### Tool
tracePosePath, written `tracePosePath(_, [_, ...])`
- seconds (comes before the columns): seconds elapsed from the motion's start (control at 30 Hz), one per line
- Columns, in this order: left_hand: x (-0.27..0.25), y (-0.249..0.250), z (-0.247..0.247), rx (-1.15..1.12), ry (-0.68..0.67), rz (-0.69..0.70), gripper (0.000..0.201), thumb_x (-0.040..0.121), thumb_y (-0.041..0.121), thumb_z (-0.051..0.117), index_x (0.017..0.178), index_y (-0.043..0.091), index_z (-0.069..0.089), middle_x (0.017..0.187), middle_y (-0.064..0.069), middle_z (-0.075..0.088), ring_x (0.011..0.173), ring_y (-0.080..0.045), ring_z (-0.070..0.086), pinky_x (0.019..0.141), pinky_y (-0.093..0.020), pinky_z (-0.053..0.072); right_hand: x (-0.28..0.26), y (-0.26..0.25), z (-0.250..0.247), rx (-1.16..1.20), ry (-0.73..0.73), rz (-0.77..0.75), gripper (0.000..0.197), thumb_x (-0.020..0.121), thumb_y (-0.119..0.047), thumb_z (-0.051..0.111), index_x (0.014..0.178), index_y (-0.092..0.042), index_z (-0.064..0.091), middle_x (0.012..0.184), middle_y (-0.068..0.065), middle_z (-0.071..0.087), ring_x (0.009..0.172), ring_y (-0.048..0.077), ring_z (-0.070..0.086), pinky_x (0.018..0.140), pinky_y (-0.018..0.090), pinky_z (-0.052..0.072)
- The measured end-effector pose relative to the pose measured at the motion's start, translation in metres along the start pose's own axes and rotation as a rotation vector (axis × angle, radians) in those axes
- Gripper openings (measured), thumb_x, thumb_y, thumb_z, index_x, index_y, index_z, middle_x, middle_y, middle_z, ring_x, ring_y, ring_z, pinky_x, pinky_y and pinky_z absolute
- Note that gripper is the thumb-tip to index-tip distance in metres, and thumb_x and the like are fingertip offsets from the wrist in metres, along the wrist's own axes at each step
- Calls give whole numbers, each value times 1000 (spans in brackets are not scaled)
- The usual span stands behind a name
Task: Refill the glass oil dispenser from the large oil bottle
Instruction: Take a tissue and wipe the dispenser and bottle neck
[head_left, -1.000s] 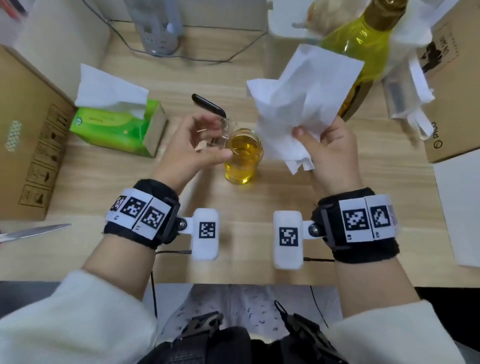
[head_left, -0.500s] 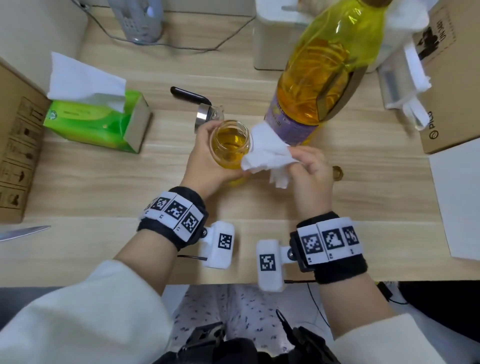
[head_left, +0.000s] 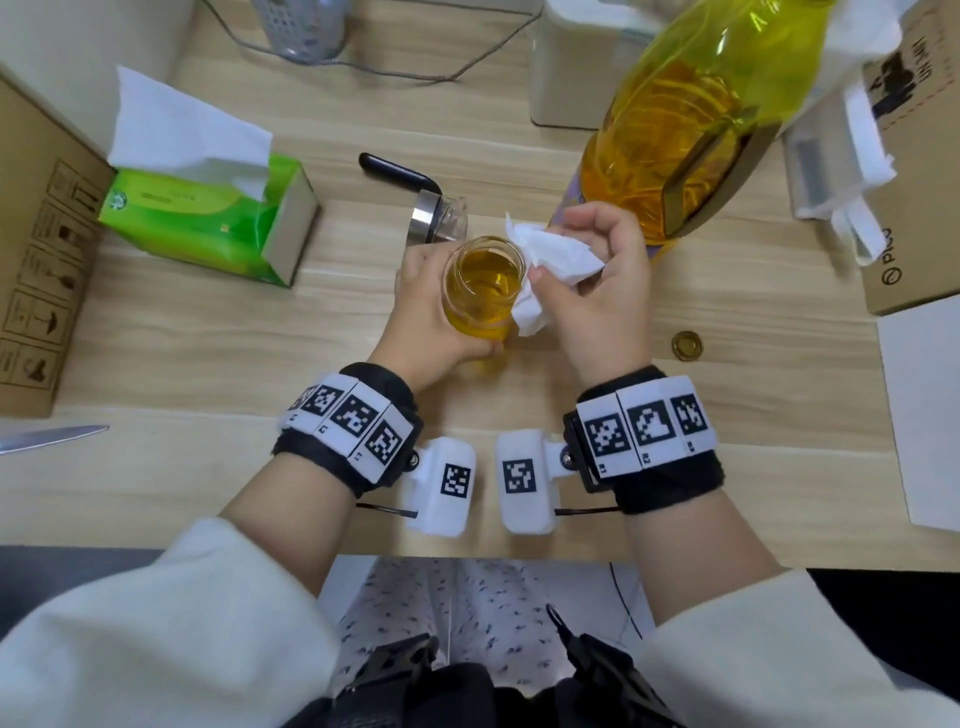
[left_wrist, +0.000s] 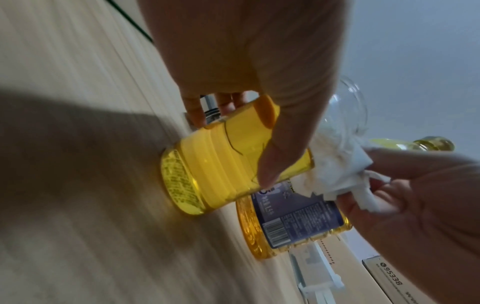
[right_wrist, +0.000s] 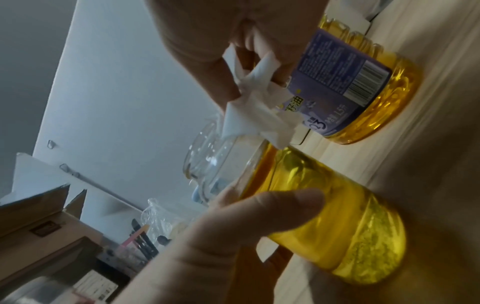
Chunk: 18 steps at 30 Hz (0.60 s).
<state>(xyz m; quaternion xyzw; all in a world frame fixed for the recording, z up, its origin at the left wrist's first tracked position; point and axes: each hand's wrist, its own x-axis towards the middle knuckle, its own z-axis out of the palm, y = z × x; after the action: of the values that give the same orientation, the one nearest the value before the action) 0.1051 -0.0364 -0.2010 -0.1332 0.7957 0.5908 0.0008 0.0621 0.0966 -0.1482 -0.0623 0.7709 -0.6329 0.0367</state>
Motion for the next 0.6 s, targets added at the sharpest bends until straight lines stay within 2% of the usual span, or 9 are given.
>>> tracePosePath(0.1, [0,0,1,-47,-1,48,100,26,56,84,112,49,33,127,-4,41,123,-24,44,107,-43,38,-5,1,-2,-7,20,-4,41,69,-4,64,90,-34,46,83,-16,56,83,1,59,82,32,52])
tracePosePath(0.17, [1,1,1,-74,5,55,97,29,51,87,108,44,30,123,-4,45,116,-22,50,101,-42,44,-7,1,-2,-26,24,-8,40,69,-4,64,88,-34,46,81,-15,56,83,3,59,82,34,52])
tracePosePath(0.27, [6,2,-3,-67,-35,50,86,35,32,89,100,37,33,106,9,49,99,-10,54,91,-28,47,-4,-2,-4,-45,25,-12,41,68,-2,64,87,-34,46,83,-17,56,84,5,60,83,36,52])
tracePosePath(0.33, [9,3,-8,-40,-90,56,82,43,15,90,105,30,38,102,16,51,93,6,52,86,-13,42,-1,-4,-5,-56,15,-14,42,67,-2,64,86,-34,45,82,-18,55,84,4,60,83,36,52])
tracePosePath(0.4, [11,5,-11,-45,-137,56,78,48,5,87,108,24,41,102,18,53,89,15,51,81,-5,39,1,-5,-6,-71,6,-11,43,67,-2,64,86,-34,44,82,-19,56,84,6,61,85,39,53])
tracePosePath(0.47, [11,8,-9,-70,-153,68,78,48,9,83,112,25,41,107,13,51,97,12,51,86,-8,39,1,-6,-6,-74,9,-2,41,66,-4,65,85,-35,45,81,-17,58,86,13,63,84,43,54])
tracePosePath(0.53, [8,11,-5,-56,-121,90,89,40,28,86,114,34,38,116,7,43,113,-6,49,98,-18,39,-1,-6,-6,-80,16,-3,40,66,-5,65,84,-35,46,82,-15,59,87,17,64,83,43,54])
tracePosePath(0.6, [5,13,-1,-81,-78,92,96,32,43,86,111,41,31,119,4,40,117,-17,47,103,-26,39,-3,-7,-7,-78,16,-11,40,67,-4,65,83,-34,45,82,-16,58,87,15,63,81,40,54])
